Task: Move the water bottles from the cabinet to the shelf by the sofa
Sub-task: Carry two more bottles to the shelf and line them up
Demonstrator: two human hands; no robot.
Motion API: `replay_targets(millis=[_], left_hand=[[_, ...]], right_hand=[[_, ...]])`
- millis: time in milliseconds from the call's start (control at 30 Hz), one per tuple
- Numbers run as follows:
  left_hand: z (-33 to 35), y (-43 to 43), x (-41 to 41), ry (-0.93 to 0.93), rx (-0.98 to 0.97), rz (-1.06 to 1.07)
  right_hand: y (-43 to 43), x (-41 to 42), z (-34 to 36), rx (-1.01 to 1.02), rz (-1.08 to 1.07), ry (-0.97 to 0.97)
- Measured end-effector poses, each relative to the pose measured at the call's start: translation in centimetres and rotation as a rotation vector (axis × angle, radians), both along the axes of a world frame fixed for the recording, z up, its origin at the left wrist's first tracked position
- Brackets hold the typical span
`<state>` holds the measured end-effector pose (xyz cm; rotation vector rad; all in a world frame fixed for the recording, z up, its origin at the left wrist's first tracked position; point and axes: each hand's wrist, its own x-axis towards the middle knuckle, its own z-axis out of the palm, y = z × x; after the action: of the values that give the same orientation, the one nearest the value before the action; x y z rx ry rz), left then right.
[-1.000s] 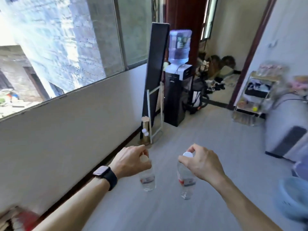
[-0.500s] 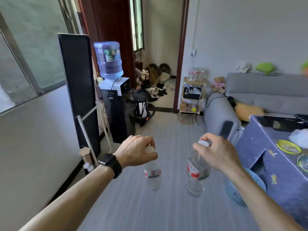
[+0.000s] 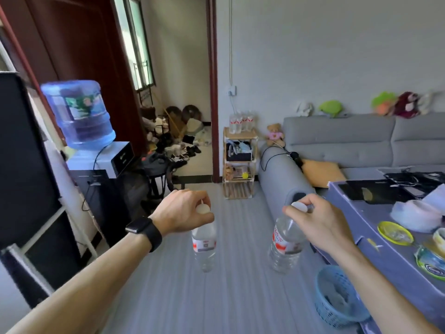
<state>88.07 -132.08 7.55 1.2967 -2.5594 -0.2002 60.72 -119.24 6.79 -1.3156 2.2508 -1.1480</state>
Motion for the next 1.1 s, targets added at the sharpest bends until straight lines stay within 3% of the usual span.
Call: replay_targets(millis=[700,900,1100], left_hand=[[-0.4,-39.0,-20.5,-0.028,0.026,0.001],[-4.0,-50.3,-26.7,-0.084,0.028,-0.114],[-7.1,-63.6,-33.6,-0.104,0.149,-0.247]], right_hand=[[-38.6,-17.9,0.7,-0.007,0.08,-0.006],[-49.4,-23.3,-2.3,0.056,0.036,-0.031],[-61.5,-28.9,-4.2,0.177,-0.034,-0.025]])
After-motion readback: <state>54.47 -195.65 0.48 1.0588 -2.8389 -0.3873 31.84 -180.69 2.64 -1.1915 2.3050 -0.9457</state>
